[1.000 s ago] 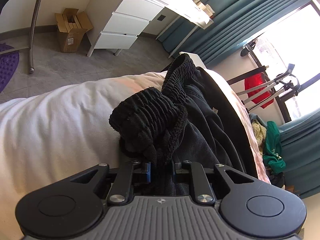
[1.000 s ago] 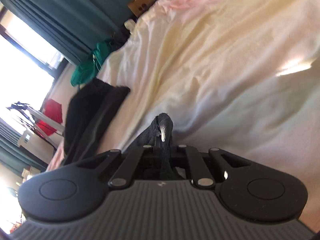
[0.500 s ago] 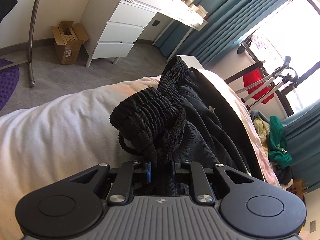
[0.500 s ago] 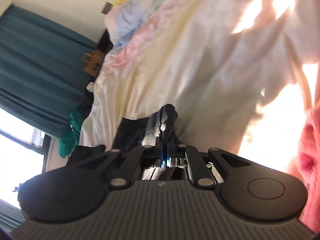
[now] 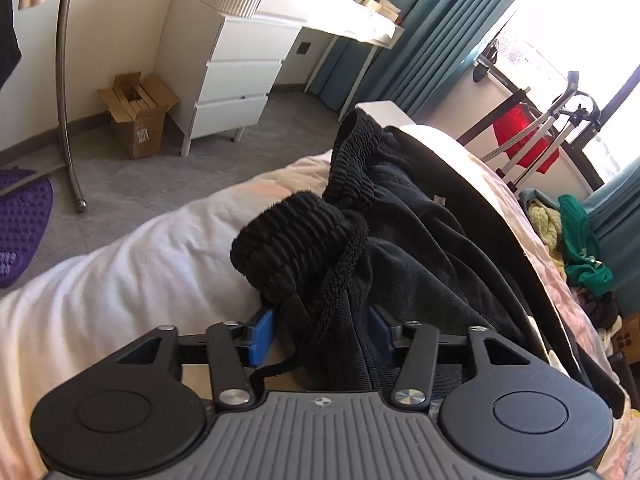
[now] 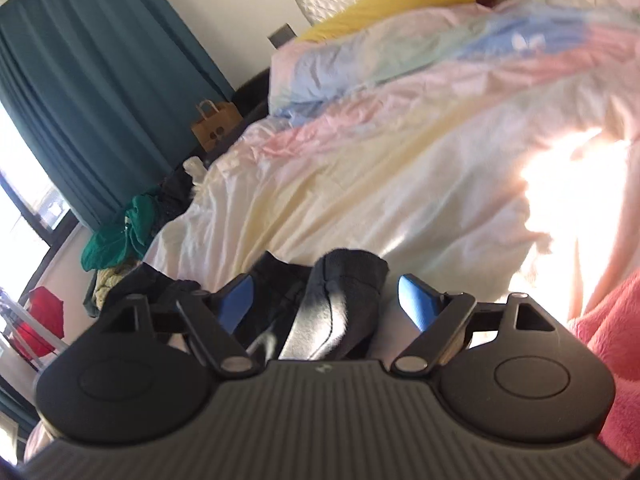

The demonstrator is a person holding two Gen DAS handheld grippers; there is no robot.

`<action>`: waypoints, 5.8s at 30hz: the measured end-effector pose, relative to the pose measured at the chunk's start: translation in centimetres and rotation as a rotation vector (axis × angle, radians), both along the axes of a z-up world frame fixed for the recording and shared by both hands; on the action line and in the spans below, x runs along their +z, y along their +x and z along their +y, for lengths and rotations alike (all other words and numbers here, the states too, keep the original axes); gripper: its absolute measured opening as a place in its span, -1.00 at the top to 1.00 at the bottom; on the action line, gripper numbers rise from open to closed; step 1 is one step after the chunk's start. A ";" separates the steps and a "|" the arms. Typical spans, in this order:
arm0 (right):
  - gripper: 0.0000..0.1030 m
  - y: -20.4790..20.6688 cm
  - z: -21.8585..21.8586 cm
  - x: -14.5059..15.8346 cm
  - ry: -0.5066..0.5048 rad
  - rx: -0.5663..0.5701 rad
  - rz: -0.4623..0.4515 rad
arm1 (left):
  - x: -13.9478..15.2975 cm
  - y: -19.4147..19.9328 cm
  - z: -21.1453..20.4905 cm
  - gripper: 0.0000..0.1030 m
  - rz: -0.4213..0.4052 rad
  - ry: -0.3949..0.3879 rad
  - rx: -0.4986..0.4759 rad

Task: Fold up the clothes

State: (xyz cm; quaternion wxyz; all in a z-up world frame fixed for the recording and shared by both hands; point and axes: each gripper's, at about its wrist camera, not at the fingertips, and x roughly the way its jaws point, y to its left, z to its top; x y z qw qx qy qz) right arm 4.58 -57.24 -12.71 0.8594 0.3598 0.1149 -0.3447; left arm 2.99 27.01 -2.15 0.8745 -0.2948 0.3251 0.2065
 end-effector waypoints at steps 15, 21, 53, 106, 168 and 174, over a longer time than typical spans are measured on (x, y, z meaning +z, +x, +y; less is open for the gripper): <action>-0.59 6.6 8.4 1.9 -0.136 0.483 0.041 | 3.7 -0.2 -12.4 -0.67 -0.161 0.499 -0.318; -0.58 8.1 10.7 2.2 -0.113 0.548 0.065 | 1.4 3.8 -20.4 -0.58 -0.142 0.598 -0.579; -0.59 9.3 3.1 -3.5 0.018 0.163 0.030 | -15.1 31.7 -72.4 -0.05 -0.208 0.962 -1.346; -0.61 6.9 3.4 -2.2 0.005 0.161 0.022 | -1.5 6.9 -16.0 -0.43 0.028 0.180 -0.461; 0.28 4.2 -1.6 -8.5 0.389 0.229 -0.112 | -6.0 -2.6 2.2 -0.52 0.023 -0.563 -0.063; 0.79 4.4 -0.8 -7.4 0.328 0.220 -0.115 | -5.9 -2.6 0.6 -0.24 -0.004 -0.546 -0.092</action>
